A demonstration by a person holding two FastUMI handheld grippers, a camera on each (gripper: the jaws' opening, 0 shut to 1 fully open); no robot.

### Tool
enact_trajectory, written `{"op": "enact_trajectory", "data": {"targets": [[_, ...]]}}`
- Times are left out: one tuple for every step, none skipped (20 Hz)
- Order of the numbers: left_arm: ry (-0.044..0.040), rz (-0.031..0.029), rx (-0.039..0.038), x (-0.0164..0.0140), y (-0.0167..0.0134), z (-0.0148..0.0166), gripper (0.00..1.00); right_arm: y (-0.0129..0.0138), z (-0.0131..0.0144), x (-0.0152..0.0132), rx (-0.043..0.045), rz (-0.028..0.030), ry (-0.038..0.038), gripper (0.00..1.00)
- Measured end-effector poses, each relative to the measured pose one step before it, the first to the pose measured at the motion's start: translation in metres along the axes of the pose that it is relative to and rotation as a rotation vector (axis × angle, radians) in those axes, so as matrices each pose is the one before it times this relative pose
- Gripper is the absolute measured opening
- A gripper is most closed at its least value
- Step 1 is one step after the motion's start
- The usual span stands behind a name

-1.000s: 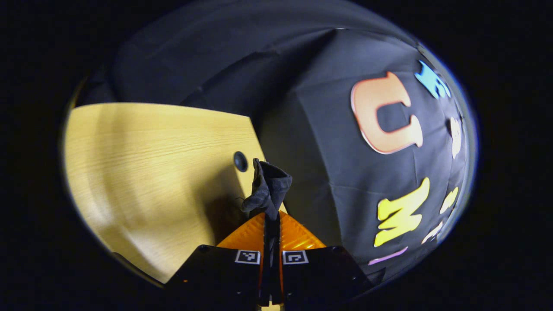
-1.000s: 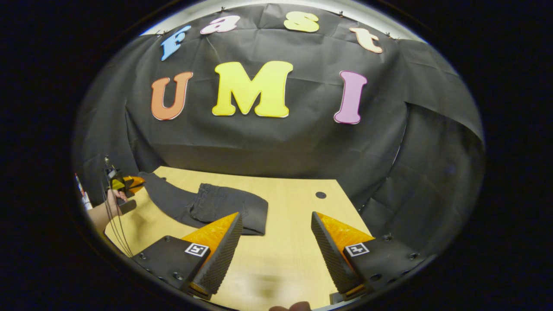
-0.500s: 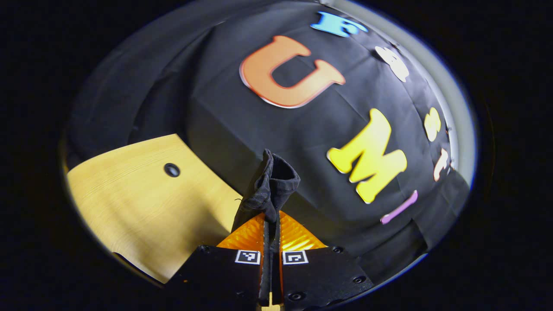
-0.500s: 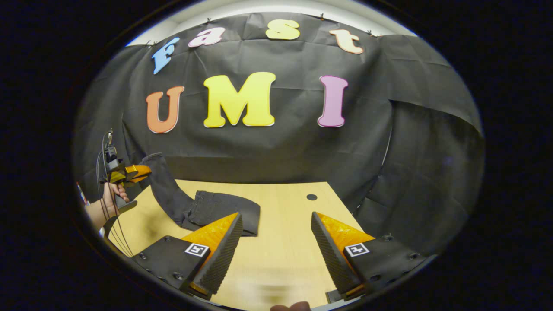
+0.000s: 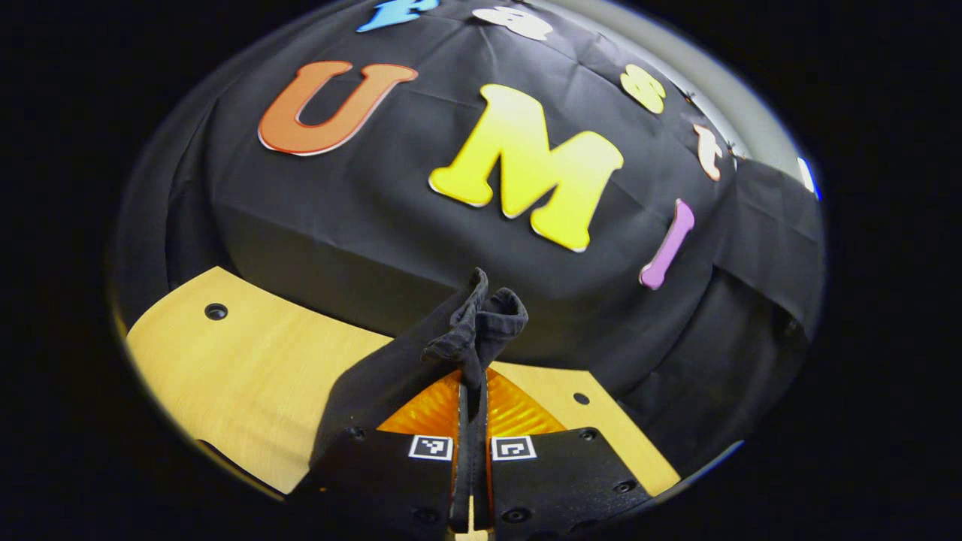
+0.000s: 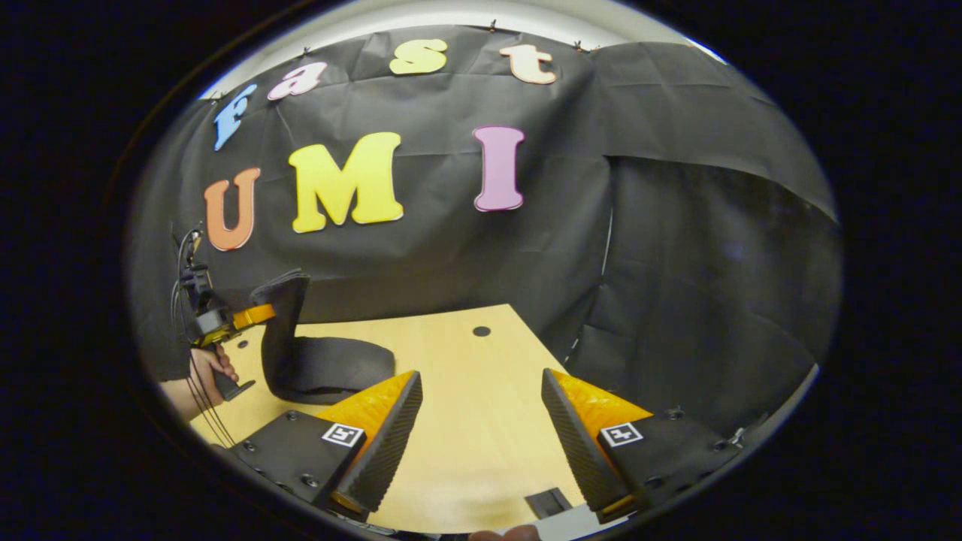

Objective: Grasp the waist and the cuffs of the jeans and fold them to make the two legs overlap; first hold the waist and fold one-third of the jeans toward the cuffs, then hold the cuffs and fold the remaining one-third in the same direction to finish folding.

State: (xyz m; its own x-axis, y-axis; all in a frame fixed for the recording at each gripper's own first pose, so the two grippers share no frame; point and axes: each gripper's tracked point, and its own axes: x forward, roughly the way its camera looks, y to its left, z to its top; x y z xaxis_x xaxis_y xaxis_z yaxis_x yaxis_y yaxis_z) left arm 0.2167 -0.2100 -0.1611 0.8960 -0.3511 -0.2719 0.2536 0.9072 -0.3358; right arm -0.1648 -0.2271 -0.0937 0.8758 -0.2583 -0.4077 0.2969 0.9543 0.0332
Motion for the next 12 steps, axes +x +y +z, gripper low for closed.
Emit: {"op": "enact_trajectory", "data": {"targets": [[0.02156, -0.00386, 0.04218, 0.01251, -0.01377, -0.01615, 0.05, -0.00931, -0.00182, -0.00171, -0.00374, -0.01681, 0.00511, 0.98], [0.01612, 0.00115, 0.04239, 0.01255, -0.01082, -0.01557, 0.05, -0.00696, -0.00227, 0.00037, -0.00371, -0.01571, 0.00751, 0.97], [0.01205, 0.00753, 0.04141, 0.00898, -0.00615, -0.01504, 0.05, -0.00643, -0.00214, -0.00029, -0.00346, -0.01325, 0.00921, 0.97], [0.01189, 0.00622, 0.03579, 0.00846, -0.00635, -0.01519, 0.06, -0.0058, -0.00215, 0.00067, -0.00135, -0.01076, 0.00925, 0.97], [0.02074, 0.00937, 0.02659, 0.00138, -0.00143, -0.01574, 0.06, -0.00471, -0.00262, -0.00016, -0.00079, -0.00947, 0.00758, 0.97], [0.02708, 0.01, 0.01162, 0.00418, -0.00036, -0.01396, 0.08, -0.00456, -0.00199, 0.0006, -0.00278, -0.00899, 0.00688, 0.97], [0.02308, 0.00488, 0.00103, 0.00857, -0.00439, -0.01202, 0.08, -0.00371, -0.00251, 0.0014, -0.00465, -0.00735, 0.00665, 0.98], [0.02609, 0.00589, -0.00178, 0.00771, -0.00214, -0.01172, 0.1, -0.00278, -0.00181, 0.00077, -0.00336, -0.00604, 0.00666, 0.98], [0.02041, 0.00234, -0.00172, 0.00723, -0.0015, -0.01011, 0.11, -0.00114, -0.00134, 0.00247, -0.00237, -0.00329, 0.00619, 0.98], [0.01693, 0.00795, -0.00312, 0.00572, -0.00147, -0.00872, 0.14, -0.00154, -0.00091, 0.00102, -0.00187, -0.00224, 0.00412, 0.98], [0.01155, 0.00503, -0.00443, 0.00415, -0.00182, -0.00583, 0.16, -0.00056, -0.00043, 0.00265, -0.00362, -0.00169, 0.00422, 0.98], [0.00608, -0.00492, -0.00576, 0.00085, -0.00329, -0.00276, 0.19, -0.0005, -0.00015, 0.00182, -0.00343, -0.00133, 0.00242, 0.98]]}}
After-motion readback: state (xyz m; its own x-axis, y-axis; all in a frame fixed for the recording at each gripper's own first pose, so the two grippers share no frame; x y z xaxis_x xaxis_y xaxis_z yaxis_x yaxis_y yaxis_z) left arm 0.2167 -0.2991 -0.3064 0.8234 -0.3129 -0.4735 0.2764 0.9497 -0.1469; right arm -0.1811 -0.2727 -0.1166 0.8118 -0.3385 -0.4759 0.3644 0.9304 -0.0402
